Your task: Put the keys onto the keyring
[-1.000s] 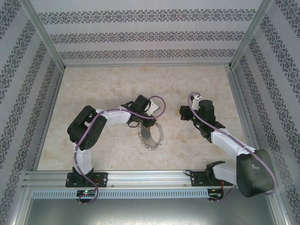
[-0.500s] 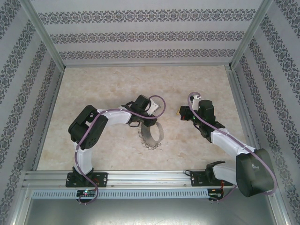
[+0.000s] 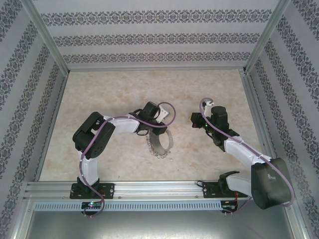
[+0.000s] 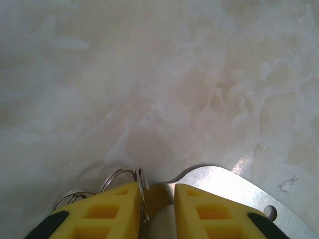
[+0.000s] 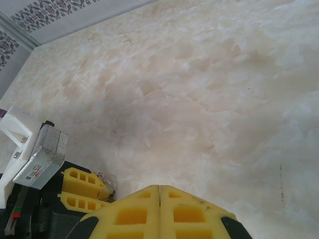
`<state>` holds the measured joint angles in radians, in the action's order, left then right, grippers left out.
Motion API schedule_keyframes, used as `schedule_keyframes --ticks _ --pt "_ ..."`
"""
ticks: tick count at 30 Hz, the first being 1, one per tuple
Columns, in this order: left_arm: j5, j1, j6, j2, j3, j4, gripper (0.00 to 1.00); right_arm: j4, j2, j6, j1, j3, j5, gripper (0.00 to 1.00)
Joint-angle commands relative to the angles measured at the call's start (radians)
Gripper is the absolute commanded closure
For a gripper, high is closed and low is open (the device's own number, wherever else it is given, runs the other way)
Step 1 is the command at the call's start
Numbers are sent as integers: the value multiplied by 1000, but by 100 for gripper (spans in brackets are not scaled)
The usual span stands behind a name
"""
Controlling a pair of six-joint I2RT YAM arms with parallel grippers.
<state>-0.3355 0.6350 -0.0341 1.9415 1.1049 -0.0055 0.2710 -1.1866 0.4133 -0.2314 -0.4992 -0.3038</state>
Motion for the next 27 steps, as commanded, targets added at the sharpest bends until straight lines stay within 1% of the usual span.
schedule_keyframes --ticks 1,5,7,9,10,11,15,19,22,27 --pt "55 11 -8 -16 -42 6 75 18 2 -4 1 8 -12 100" --pt "63 11 -12 -18 -49 21 77 17 3 -4 1 8 -14 100" --pt "67 11 -12 -17 -50 23 81 17 5 -4 2 9 -12 100" --pt "72 11 -13 -14 -50 26 87 16 8 -6 1 8 -10 100" --pt "73 11 -13 -15 -52 28 93 16 8 -5 2 8 -9 100" --pt "72 12 -12 -15 -53 28 100 16 8 -6 2 8 -9 100" --pt "70 12 1 -45 -48 6 100 14 13 -1 2 3 -14 100" --pt "67 11 48 -142 -55 -32 100 5 29 8 2 -13 -33 100" --pt "22 11 108 -243 -82 -48 100 -7 52 10 2 -25 -57 100" --pt "-107 4 189 -397 -89 -107 100 12 106 7 1 -26 -146 100"
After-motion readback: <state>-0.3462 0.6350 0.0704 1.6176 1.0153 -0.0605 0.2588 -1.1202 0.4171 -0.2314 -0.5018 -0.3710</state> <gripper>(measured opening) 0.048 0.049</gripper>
